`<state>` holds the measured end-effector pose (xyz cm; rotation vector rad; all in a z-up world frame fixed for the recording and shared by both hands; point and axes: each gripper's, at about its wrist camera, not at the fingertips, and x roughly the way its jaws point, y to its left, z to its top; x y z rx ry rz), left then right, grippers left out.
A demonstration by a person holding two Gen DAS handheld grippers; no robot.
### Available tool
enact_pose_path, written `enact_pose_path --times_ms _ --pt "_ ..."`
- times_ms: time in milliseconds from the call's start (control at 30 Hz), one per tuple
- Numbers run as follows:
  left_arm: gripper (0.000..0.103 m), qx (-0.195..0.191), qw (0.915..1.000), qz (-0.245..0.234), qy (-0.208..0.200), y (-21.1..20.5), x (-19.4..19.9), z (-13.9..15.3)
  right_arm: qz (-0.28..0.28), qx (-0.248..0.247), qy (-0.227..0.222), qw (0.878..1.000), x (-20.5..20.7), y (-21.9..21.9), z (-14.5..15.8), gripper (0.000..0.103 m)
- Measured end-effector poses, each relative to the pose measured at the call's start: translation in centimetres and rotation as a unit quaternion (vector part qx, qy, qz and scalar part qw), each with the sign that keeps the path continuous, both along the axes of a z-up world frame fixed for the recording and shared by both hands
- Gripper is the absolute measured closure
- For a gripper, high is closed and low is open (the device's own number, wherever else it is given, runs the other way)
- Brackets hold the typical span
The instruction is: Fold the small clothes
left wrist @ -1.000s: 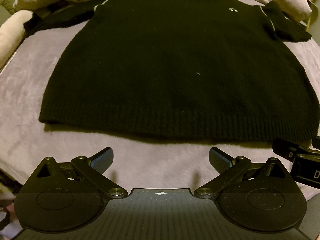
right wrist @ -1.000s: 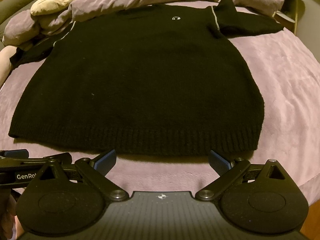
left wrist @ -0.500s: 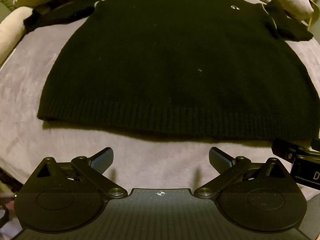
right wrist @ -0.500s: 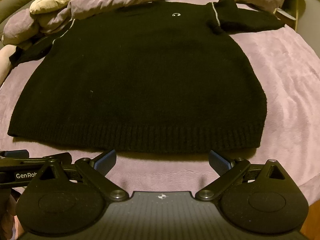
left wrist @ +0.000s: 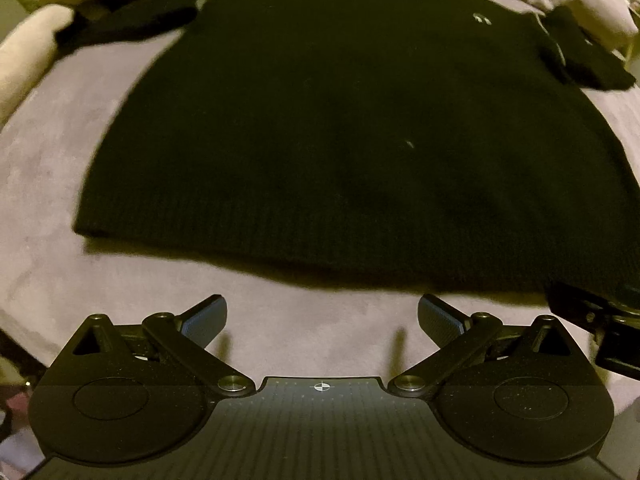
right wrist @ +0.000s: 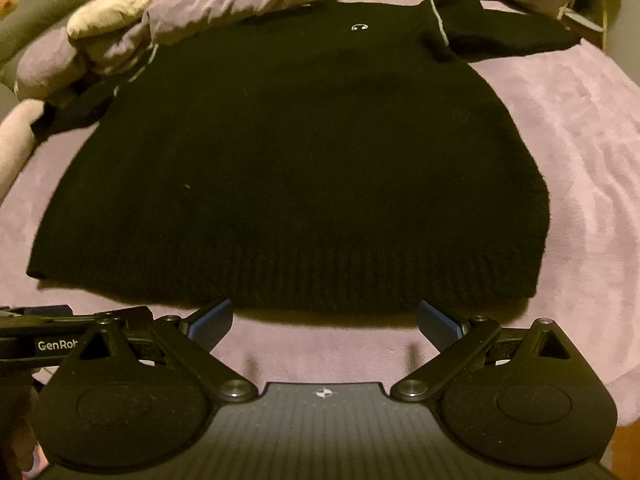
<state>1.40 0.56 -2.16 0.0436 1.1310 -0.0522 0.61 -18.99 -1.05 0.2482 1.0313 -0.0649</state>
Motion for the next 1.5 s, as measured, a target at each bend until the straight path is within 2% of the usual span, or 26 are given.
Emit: enact_pose_path --times_ms 100,200,333,467,600,700,767,833,900,933,967,1067,1133,1167,1233,1300,1400,1500 --pt "0.0 0.014 0.9993 -0.007 -0.033 -0.5 0.3 0.7 -0.004 0.04 -0.017 0.999 0.3 -1.4 -0.7 0.004" --pt "0.0 0.021 0.9986 -0.019 -0.045 -1.4 2.0 0.9 -0.012 0.078 -0.032 0.996 1.3 -3.3 -1.3 0.004" --pt "0.0 0.033 0.9966 -0.024 -0.072 -3.5 7.2 0.5 -0.007 0.09 -0.102 0.991 4.0 -6.5 -1.6 0.004" --pt "0.0 0.017 0.9979 -0.02 -0.06 -6.3 14.3 -0.2 -0.028 0.091 -0.117 0.989 7.5 -9.4 -2.4 0.004" --pt "0.0 -0.002 0.9979 -0.007 -0.064 -7.8 18.5 -0.3 -0.06 0.154 -0.107 0.98 8.8 -12.1 -4.4 0.004" --pt "0.0 0.004 0.9987 0.011 -0.049 -8.9 20.6 -1.2 -0.054 0.19 -0.104 0.975 8.8 -13.3 -5.1 0.004" --pt "0.0 0.001 0.999 0.024 -0.038 -8.9 21.4 -1.8 -0.042 0.216 -0.084 0.972 9.4 -14.3 -5.2 0.004" --pt "0.0 -0.009 0.9989 0.039 -0.023 -8.9 21.9 -2.3 -0.03 0.257 -0.044 0.965 10.4 -15.7 -5.0 0.004" --pt "0.0 -0.022 0.9976 0.065 -0.01 -8.6 22.3 -2.7 -0.035 0.311 0.0 0.95 12.0 -18.0 -4.6 0.004" --pt "0.0 -0.028 0.9964 0.08 -0.008 -8.5 22.3 -2.9 -0.048 0.326 -0.003 0.944 12.5 -19.5 -4.1 0.004" --pt "0.0 -0.029 0.9956 0.088 -0.007 -8.5 22.5 -3.0 -0.061 0.322 -0.02 0.945 12.7 -21.0 -3.4 0.004" --pt "0.0 -0.02 0.9953 0.095 -0.011 -8.7 22.4 -3.3 -0.118 0.245 -0.08 0.959 14.4 -27.0 -0.8 0.005" --pt "0.0 -0.016 0.9951 0.097 -0.014 -8.9 22.4 -3.5 -0.16 0.201 -0.116 0.96 16.1 -31.3 0.0 0.006" --pt "0.0 -0.015 0.9949 0.099 -0.016 -9.0 22.3 -3.5 -0.189 0.183 -0.124 0.957 17.2 -33.8 -0.1 0.01" --pt "0.0 -0.015 0.9945 0.102 -0.016 -9.2 22.3 -3.5 -0.249 0.165 -0.127 0.946 19.4 -38.3 -0.9 0.026" --pt "0.0 -0.016 0.9943 0.105 -0.015 -9.3 22.2 -3.5 -0.293 0.156 -0.125 0.935 21.4 -41.5 -1.9 0.048" --pt "0.0 -0.02 0.9941 0.106 -0.01 -9.1 22.4 -3.3 -0.343 0.156 -0.137 0.916 23.9 -45.2 -3.6 0.05" --pt "0.0 -0.022 0.9944 0.103 -0.009 -9.0 22.4 -3.3 -0.383 0.179 -0.157 0.893 25.7 -47.7 -4.6 0.05"
